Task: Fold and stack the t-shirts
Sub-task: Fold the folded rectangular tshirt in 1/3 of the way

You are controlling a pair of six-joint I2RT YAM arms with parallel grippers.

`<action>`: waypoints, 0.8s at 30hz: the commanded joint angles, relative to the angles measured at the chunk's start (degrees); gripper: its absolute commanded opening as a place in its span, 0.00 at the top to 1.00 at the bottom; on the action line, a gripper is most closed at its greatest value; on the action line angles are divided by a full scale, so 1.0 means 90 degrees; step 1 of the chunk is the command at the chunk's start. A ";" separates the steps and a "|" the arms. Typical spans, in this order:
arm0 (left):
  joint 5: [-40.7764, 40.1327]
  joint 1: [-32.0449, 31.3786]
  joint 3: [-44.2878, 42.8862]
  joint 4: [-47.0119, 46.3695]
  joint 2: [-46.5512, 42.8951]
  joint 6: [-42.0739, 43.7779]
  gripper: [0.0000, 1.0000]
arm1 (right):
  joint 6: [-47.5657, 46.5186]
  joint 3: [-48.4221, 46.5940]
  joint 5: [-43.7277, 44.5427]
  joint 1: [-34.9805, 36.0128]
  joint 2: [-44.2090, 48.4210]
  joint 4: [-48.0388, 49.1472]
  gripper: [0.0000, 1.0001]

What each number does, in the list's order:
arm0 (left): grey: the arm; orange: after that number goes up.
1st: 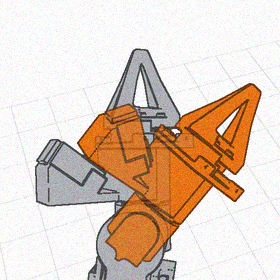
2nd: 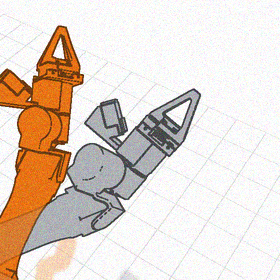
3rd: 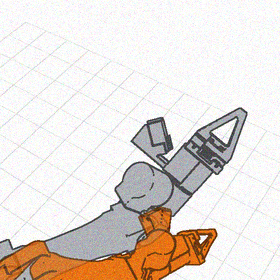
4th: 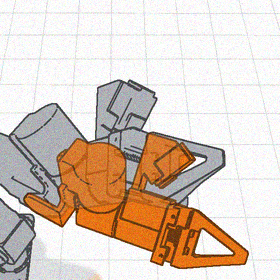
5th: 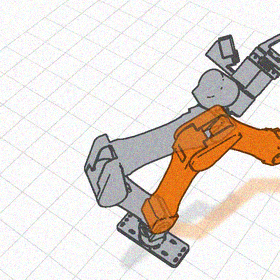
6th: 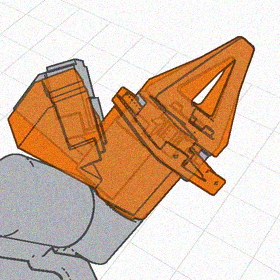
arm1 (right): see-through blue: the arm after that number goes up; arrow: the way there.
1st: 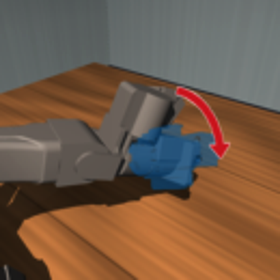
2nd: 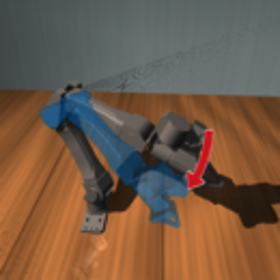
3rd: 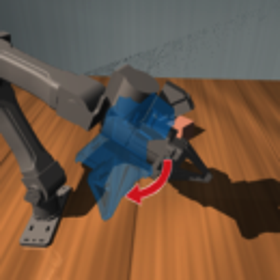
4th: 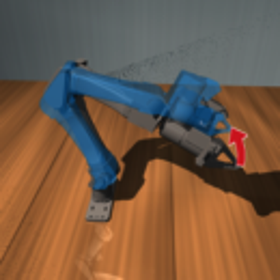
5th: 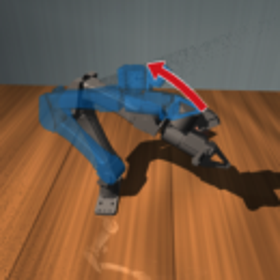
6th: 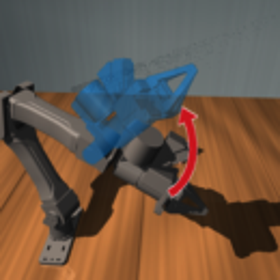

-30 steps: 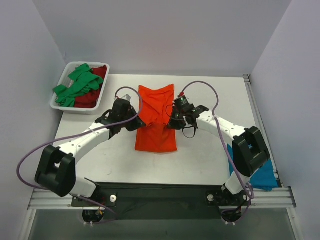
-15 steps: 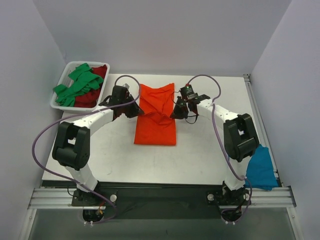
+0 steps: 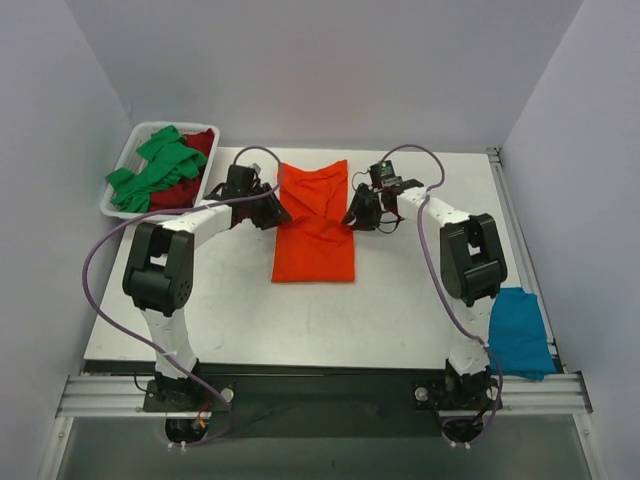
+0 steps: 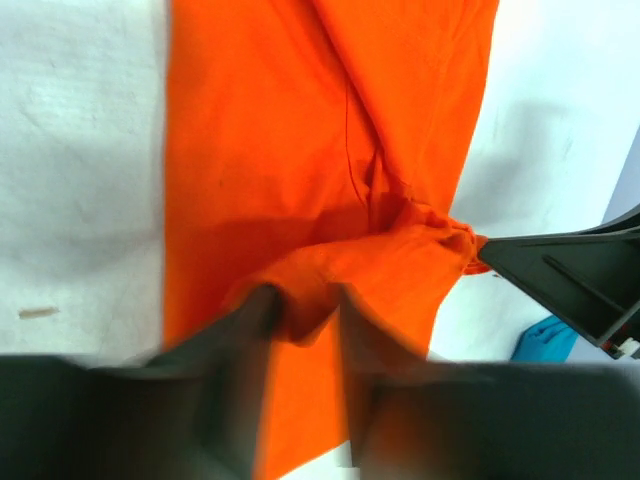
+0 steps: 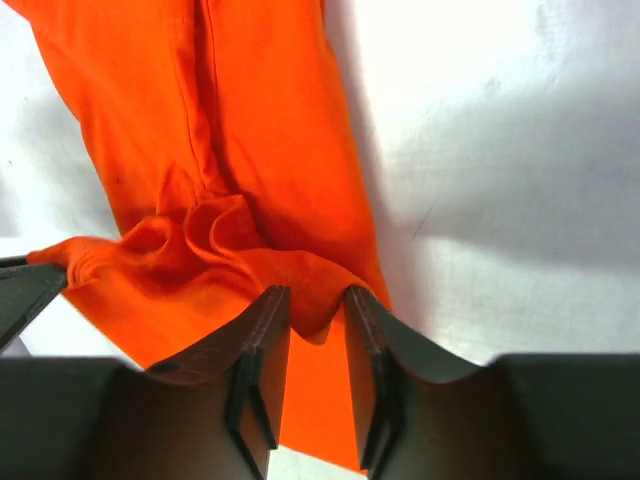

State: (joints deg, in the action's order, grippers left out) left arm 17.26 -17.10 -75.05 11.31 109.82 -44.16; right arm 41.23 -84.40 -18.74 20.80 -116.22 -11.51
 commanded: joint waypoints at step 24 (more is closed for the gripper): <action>0.0826 -0.0366 0.0330 -0.1869 0.0414 -0.0824 0.95 | -0.0412 -0.0739 -0.0485 0.0453 -0.0337 -0.0167 0.68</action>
State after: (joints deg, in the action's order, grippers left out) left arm 22.41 -21.08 -70.78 1.58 110.17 -48.75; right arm 36.58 -87.94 -21.45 26.26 -115.24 -13.58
